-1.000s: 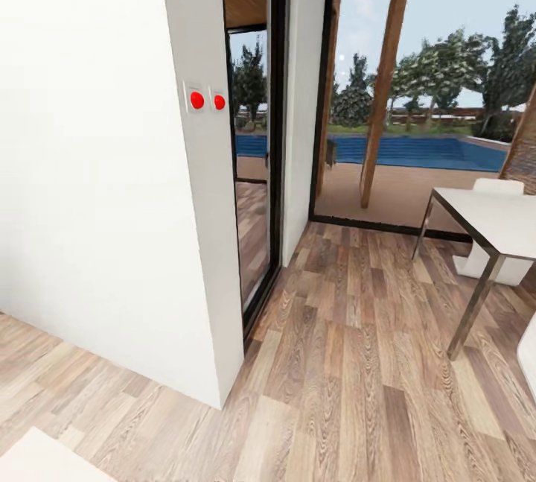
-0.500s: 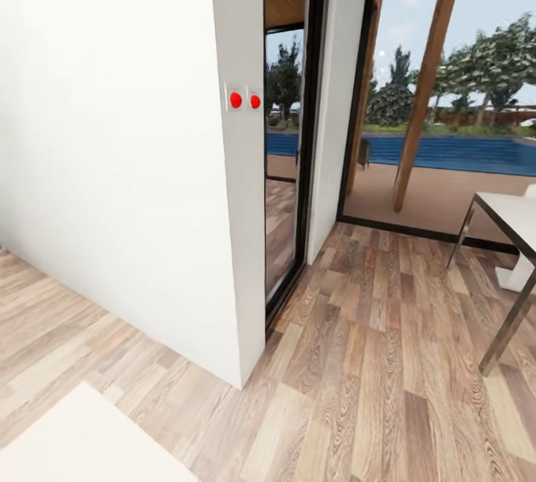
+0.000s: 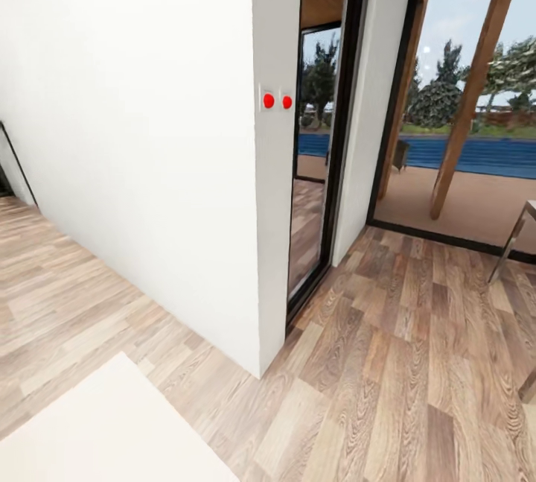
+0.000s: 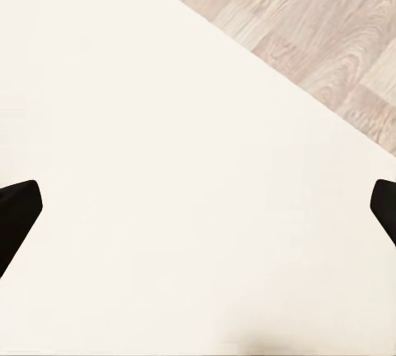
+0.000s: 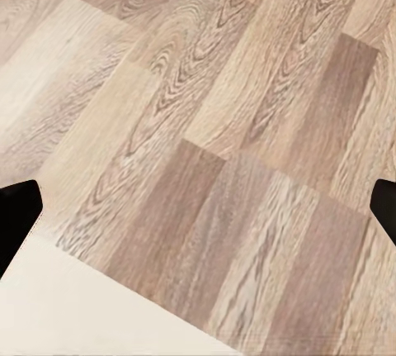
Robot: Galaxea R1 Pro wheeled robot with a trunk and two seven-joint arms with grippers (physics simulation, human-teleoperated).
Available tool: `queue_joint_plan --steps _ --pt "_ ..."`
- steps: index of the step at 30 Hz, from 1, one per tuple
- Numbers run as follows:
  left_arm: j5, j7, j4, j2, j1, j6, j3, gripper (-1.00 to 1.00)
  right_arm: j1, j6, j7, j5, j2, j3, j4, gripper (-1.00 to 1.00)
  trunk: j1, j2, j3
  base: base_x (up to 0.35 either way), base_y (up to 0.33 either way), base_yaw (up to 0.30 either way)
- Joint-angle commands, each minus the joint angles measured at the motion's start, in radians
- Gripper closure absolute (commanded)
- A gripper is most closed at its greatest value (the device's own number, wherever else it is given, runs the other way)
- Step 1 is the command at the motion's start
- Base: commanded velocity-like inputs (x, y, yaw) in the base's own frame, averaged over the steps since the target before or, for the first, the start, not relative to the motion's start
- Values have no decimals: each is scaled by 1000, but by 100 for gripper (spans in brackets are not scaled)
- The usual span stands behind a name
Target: Set up a coffee station on the kitchen countertop: keep the coffee maker on the countertop, move the bottle of coffee from the kitchen shelf to the counter next to the coffee maker, place a paper coffee filter on top of the coffee maker, put the saucer next to the coffee maker with the coffee cup on the saucer, and place the electric kettle next to the coffee maker.
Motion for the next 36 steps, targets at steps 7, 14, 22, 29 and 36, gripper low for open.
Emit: queue_joint_plan --steps 7,14,22,29,36 --pt "0 0 1 0 -1 -3 1 -100 0 -3 -1 0 0 -1 0 -100 0 -1 -1 -1 -1 279" --pt "1 0 1 0 -1 -3 1 -100 0 -3 -1 0 0 -1 0 -100 0 -1 -1 0 0 279" --pt "1 0 1 0 -1 -4 1 -100 0 -3 -1 0 0 0 1 -100 0 -1 -1 0 0 279" --pt "1 0 1 1 -1 -5 1 -100 0 -3 -1 0 0 0 1 -100 0 -1 -1 0 0 279" --pt "1 0 1 0 -1 -5 1 -100 0 -3 -1 0 0 0 1 -100 0 -1 -1 -8 -56 279"
